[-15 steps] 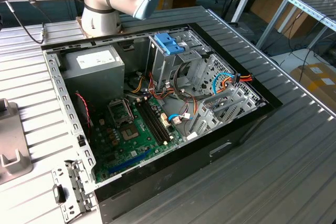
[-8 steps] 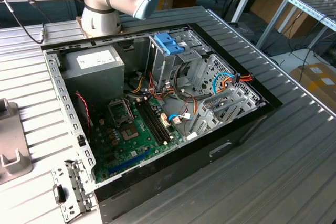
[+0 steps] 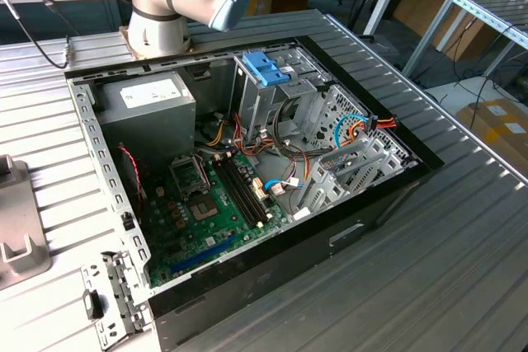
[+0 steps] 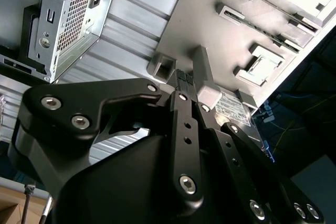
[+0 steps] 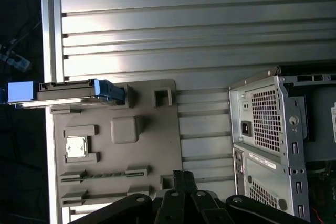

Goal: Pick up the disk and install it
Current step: 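Reach for the disk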

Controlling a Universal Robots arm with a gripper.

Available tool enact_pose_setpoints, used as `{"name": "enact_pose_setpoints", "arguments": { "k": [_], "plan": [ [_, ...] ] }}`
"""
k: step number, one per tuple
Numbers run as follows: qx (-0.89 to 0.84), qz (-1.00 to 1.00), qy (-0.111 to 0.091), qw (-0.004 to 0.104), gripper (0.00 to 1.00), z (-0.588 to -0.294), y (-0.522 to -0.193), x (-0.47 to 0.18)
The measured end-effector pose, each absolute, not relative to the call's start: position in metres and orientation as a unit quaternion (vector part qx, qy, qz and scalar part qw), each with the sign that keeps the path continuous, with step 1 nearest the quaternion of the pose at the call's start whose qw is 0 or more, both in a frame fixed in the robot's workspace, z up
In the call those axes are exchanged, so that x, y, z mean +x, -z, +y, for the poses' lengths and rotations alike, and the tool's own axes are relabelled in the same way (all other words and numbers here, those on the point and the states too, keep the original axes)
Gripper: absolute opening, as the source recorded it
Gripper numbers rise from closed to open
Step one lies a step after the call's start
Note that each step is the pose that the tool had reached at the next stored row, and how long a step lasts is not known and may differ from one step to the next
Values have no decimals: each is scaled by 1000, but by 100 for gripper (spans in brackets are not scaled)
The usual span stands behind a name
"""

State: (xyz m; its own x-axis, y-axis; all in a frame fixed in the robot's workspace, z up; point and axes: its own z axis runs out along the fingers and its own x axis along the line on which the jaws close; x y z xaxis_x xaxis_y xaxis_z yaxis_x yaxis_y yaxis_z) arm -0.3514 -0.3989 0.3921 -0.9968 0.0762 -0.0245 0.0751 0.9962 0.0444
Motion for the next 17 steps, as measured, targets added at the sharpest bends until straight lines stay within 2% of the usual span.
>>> {"name": "enact_pose_setpoints", "arguments": {
  "k": [17],
  "plan": [
    [38,999,-22,13,10,-399,-392,-377]
  ]
}}
